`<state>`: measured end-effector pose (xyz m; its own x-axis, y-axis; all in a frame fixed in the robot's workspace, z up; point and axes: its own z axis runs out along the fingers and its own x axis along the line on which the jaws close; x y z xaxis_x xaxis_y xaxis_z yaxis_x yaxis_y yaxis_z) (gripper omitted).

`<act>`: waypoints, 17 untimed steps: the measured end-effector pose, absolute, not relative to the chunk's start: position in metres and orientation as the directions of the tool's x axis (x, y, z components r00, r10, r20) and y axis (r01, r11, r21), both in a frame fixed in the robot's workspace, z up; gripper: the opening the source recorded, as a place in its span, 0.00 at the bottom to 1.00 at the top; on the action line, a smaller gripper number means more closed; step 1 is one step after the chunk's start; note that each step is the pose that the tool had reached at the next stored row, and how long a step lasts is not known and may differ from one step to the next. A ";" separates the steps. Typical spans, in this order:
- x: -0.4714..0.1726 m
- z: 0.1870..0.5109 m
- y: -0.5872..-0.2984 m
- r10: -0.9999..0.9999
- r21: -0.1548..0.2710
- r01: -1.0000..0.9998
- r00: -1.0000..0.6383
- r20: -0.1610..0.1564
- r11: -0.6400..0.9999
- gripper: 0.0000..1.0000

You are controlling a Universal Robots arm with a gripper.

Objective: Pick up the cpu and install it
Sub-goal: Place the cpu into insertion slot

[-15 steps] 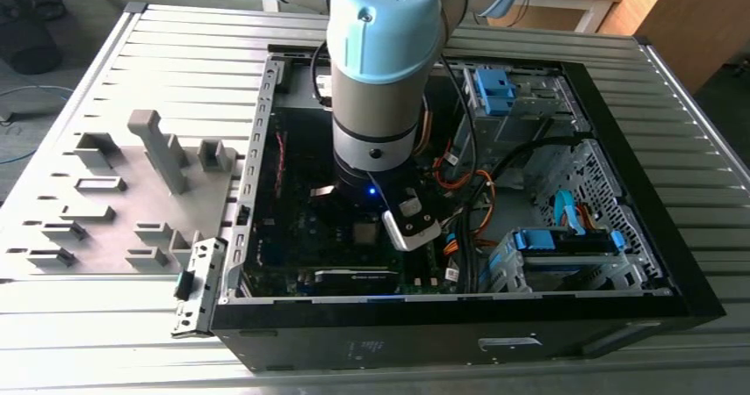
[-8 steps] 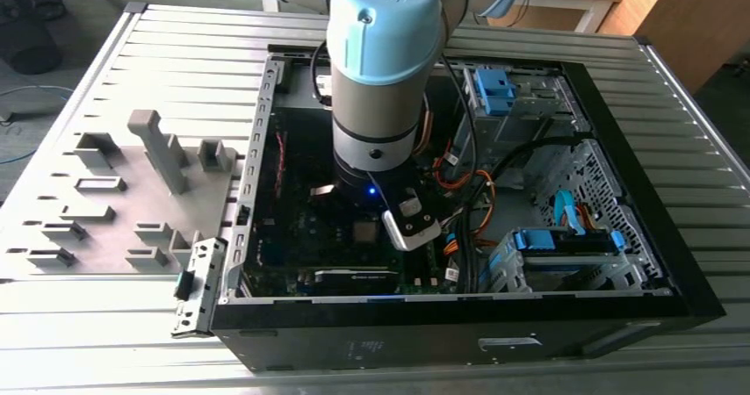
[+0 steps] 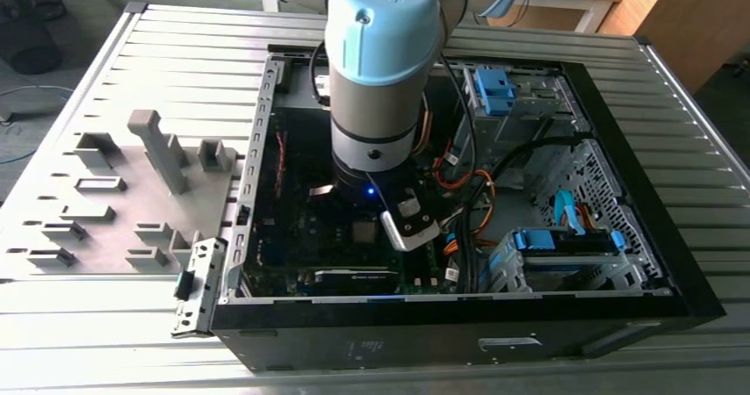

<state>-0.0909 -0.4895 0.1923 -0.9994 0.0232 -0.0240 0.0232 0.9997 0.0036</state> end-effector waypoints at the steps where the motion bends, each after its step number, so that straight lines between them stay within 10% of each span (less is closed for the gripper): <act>1: -0.091 0.192 -0.490 0.023 0.004 0.023 -0.999 -0.024 1.000 0.44; 17: -0.089 0.192 -0.490 0.023 0.004 0.023 -0.999 -0.024 1.000 0.44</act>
